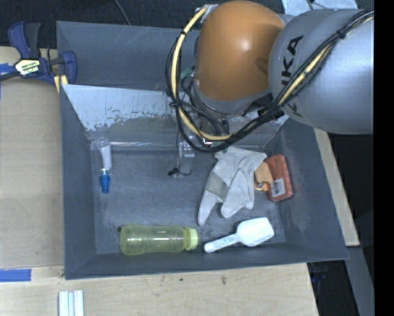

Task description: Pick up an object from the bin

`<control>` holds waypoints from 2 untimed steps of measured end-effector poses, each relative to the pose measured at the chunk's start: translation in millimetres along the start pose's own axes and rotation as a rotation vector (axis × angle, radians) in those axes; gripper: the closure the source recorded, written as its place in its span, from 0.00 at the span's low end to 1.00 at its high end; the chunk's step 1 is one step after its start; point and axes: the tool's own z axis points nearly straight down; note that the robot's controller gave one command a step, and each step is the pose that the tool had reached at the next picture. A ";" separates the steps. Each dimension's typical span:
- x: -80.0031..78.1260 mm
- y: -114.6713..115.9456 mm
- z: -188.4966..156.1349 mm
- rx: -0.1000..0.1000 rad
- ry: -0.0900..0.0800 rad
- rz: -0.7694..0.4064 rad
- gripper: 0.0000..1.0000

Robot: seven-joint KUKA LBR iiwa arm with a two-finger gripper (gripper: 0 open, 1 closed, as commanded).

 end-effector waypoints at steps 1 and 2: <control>19.6 -41.6 9.6 -0.002 -0.001 0.031 0.00; 22.2 -62.1 64.5 0.002 -0.005 0.060 0.00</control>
Offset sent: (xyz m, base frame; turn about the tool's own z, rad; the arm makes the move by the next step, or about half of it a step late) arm -0.0244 -0.0571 -0.0837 0.0628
